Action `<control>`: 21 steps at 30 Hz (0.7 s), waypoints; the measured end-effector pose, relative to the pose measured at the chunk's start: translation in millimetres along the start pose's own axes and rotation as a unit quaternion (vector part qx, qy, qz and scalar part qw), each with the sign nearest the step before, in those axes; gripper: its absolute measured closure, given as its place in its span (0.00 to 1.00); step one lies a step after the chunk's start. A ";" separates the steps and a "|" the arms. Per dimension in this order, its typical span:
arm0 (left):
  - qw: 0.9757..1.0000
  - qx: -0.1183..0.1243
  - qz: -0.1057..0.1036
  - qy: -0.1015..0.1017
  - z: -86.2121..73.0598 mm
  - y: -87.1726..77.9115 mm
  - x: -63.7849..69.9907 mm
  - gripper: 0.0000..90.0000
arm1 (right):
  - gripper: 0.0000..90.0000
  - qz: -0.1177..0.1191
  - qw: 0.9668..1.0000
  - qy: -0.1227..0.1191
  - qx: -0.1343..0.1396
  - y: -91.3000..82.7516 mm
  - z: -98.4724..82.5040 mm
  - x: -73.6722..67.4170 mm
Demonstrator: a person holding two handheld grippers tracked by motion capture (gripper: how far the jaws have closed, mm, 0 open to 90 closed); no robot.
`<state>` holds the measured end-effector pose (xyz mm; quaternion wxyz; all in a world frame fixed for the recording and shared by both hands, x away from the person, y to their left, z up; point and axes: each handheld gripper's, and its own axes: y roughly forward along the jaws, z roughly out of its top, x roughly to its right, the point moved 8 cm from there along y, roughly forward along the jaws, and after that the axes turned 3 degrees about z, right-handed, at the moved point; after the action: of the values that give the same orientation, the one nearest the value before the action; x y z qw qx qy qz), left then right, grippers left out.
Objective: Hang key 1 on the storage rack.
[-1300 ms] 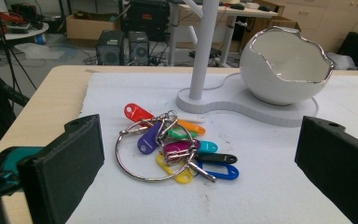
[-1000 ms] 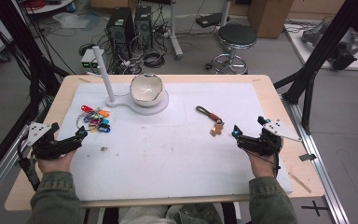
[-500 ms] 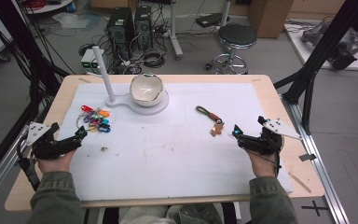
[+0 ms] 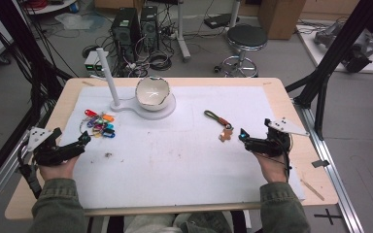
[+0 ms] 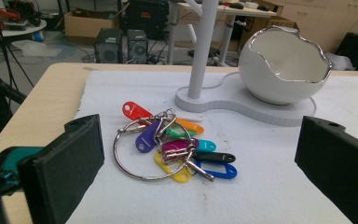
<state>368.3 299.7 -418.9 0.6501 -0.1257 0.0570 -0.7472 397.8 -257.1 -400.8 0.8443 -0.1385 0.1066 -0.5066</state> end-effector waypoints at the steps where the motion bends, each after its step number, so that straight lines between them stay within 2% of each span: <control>1: 1.000 0.001 0.000 -0.002 0.1 0.2 -0.6 0.02 | 0.01 0.000 1.000 0.000 0.000 0.0 0.0 0.0; 7: 1.000 0.003 0.002 -0.006 0.3 0.1 -2.1 0.02 | 0.01 0.004 1.000 -0.005 -0.028 11.1 2.9 4.0; 13: 1.000 0.000 0.003 -0.001 -0.1 -0.2 -1.0 0.02 | 0.01 0.009 0.999 -0.006 -0.047 18.8 10.7 4.4; 21: 1.000 -0.001 0.002 0.000 -0.8 1.2 -0.8 0.02 | 0.01 0.013 0.997 -0.028 -0.071 35.6 20.7 3.4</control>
<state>369.3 300.3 -420.1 0.6515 -0.1263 0.0575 -0.7459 435.5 -241.6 -393.6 0.8417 -0.2108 0.1202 -0.4824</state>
